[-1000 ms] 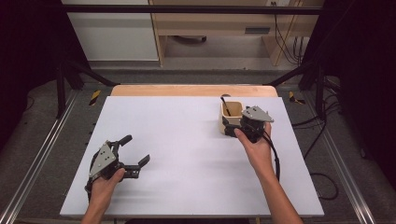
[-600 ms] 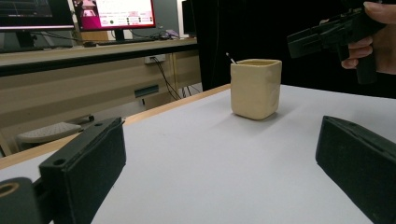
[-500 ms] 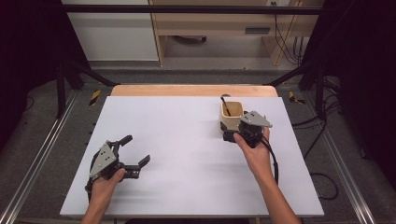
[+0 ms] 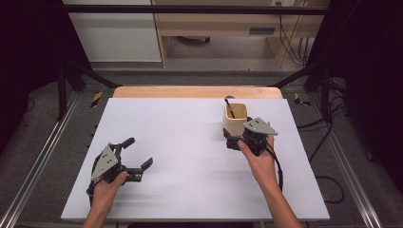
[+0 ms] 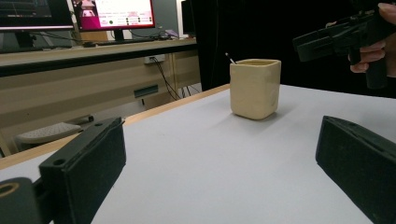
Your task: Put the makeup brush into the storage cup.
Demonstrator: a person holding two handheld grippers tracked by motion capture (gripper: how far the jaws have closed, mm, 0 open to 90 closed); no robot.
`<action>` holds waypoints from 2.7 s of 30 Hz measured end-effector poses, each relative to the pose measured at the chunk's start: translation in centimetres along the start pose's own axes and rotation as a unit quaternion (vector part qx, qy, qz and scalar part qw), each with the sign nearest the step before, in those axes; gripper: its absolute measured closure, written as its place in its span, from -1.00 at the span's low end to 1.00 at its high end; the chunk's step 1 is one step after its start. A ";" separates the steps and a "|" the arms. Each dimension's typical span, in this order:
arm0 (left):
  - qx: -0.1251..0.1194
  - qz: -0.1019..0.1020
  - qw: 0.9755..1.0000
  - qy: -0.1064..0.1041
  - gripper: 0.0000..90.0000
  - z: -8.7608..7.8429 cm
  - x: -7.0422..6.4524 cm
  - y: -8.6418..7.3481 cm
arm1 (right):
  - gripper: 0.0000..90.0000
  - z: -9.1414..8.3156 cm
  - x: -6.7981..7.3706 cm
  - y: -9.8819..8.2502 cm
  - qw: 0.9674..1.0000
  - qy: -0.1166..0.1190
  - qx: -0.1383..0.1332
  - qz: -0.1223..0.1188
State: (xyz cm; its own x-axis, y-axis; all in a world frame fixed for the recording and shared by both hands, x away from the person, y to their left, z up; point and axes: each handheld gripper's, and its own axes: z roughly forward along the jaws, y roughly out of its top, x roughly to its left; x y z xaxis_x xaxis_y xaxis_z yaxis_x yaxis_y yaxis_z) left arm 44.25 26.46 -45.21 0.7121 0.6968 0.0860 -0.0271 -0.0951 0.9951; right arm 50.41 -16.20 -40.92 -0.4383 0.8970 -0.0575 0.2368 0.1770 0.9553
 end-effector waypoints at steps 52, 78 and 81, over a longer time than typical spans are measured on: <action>0.003 0.006 1.000 -0.003 -0.97 -0.1 -0.3 0.1 | -0.88 -6.1 -1.7 -1.0 0.999 -0.005 -0.051 0.003; -0.001 0.004 1.000 -0.001 -0.97 -0.3 -0.3 0.2 | -0.90 -9.3 -3.4 -2.4 0.997 -0.016 -0.071 0.002; -0.002 0.004 1.000 -0.001 -0.97 -0.3 -0.3 0.2 | -0.91 -9.6 -3.5 -2.7 0.997 -0.017 -0.072 0.002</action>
State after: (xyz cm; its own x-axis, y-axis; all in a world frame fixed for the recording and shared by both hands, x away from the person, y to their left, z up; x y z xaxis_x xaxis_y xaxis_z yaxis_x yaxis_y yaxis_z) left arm 43.83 26.47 -45.03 0.7133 0.6947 0.0931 -0.0352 -0.0971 0.9946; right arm 42.97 -23.69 -40.47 -0.4066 0.9115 -0.0619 0.1105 0.1163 0.9871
